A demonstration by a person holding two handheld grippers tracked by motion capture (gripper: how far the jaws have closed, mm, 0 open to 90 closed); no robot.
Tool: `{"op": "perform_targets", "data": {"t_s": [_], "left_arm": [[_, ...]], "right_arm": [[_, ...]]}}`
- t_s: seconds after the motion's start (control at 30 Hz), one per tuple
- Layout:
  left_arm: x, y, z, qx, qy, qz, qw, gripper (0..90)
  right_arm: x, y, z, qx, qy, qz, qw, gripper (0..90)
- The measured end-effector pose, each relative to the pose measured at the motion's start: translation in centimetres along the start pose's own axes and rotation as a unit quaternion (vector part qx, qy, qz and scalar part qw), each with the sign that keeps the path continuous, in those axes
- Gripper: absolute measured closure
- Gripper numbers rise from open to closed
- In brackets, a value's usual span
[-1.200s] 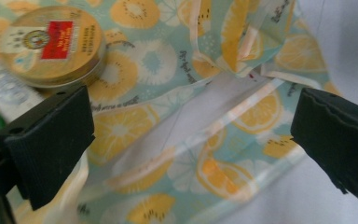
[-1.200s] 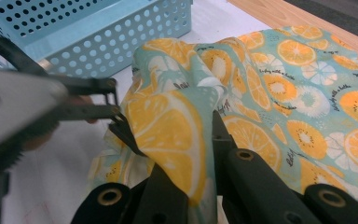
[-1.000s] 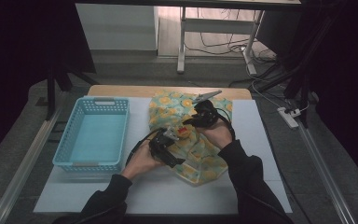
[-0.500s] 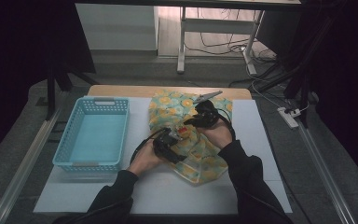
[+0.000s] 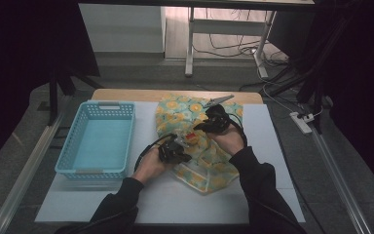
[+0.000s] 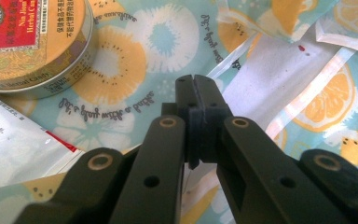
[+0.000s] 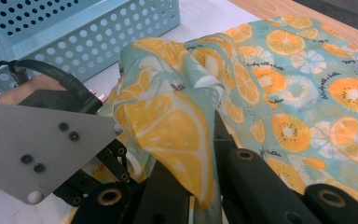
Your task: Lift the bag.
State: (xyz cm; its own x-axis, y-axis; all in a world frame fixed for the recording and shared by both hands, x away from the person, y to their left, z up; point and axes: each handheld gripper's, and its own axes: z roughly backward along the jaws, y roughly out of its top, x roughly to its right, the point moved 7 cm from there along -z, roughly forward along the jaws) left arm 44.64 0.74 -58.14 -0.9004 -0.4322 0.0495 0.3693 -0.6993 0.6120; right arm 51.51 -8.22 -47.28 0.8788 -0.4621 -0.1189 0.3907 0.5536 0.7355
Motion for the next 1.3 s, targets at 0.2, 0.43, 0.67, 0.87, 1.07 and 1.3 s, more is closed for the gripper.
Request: {"op": "perform_targets", "data": {"t_s": [0.2, 0.43, 0.67, 0.87, 1.07, 1.3], "left_arm": [[0.0, 0.4, 0.8, 0.025, -0.010, 0.029, 0.9992, 90.0], [0.1, 1.1, 2.7, 0.045, -0.015, 0.033, 0.9983, 90.0], [0.6, 1.8, 4.3, 0.059, -0.021, 0.042, 0.9971, 90.0], [0.9, 2.7, 6.0, 0.083, -0.030, 0.047, 0.9950, 90.0], [1.2, 3.9, 8.0, 0.104, -0.030, 0.041, 0.9933, 90.0], [1.4, 2.8, 5.9, 0.071, -0.025, 0.013, 0.9971, 78.8]], "right_arm": [[0.1, 0.0, 0.1, 0.001, -0.001, -0.002, 1.0000, 88.9], [0.2, -0.1, 0.1, 0.002, -0.002, -0.002, 1.0000, 88.8], [0.2, 0.0, 0.3, 0.002, -0.004, -0.003, 1.0000, 88.9], [0.3, 0.3, 0.7, 0.005, -0.006, -0.003, 1.0000, 89.0], [0.3, 1.1, 1.3, 0.012, 0.002, -0.006, 0.9999, 89.0], [0.1, 1.7, 1.6, 0.016, 0.000, -0.003, 0.9999, 89.1]]}}
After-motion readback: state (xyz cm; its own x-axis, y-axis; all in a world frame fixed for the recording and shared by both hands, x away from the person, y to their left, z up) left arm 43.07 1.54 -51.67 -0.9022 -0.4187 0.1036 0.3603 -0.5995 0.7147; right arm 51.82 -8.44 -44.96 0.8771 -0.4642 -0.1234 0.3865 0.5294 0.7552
